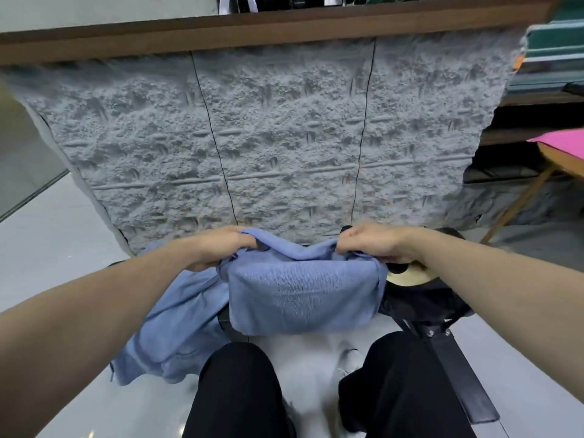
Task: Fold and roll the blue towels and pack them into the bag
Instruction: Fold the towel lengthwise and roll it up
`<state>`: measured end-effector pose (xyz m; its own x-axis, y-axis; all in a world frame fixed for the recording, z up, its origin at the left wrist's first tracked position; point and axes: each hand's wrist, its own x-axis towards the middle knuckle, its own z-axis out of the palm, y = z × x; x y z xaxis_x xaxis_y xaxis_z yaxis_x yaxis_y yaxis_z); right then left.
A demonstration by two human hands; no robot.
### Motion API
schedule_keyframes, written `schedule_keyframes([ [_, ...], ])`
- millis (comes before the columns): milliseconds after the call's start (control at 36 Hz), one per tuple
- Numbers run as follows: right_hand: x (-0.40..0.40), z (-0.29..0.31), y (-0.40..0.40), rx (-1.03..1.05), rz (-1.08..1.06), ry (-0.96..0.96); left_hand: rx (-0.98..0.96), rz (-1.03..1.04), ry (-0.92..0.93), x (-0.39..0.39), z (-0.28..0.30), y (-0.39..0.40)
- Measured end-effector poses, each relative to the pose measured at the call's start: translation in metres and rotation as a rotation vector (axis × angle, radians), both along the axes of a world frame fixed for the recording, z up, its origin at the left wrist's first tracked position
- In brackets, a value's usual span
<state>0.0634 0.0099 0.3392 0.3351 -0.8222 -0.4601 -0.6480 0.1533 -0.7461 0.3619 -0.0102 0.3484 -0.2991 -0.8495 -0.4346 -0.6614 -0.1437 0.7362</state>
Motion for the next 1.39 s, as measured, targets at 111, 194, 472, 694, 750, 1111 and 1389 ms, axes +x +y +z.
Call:
schedule_keyframes([
  [111, 0.008, -0.032, -0.003, -0.026, 0.070, 0.066, -0.004, -0.072, -0.069, 0.007, -0.034, 0.000],
  [194, 0.013, -0.054, -0.007, -0.044, 0.119, 0.156, -0.014, -0.084, -0.142, 0.010, -0.061, -0.002],
  [472, 0.028, -0.110, -0.046, -0.210, 0.042, 0.317, -0.008, 0.033, -0.209, 0.020, -0.145, -0.029],
  [694, 0.055, -0.142, -0.088, -0.322, 0.204, 0.504, -0.043, 0.062, -0.186, 0.014, -0.195, -0.051],
  [750, 0.063, -0.152, -0.098, -0.360, 0.294, 0.566, -0.060, 0.044, -0.171, 0.011, -0.206, -0.055],
  [1111, 0.087, -0.213, -0.162, -0.247, 0.198, 0.555, -0.063, 0.013, -0.163, -0.008, -0.242, -0.105],
  [1389, 0.075, -0.253, -0.157, -0.165, 0.238, 0.414, 0.160, 0.159, 0.062, -0.028, -0.252, -0.148],
])
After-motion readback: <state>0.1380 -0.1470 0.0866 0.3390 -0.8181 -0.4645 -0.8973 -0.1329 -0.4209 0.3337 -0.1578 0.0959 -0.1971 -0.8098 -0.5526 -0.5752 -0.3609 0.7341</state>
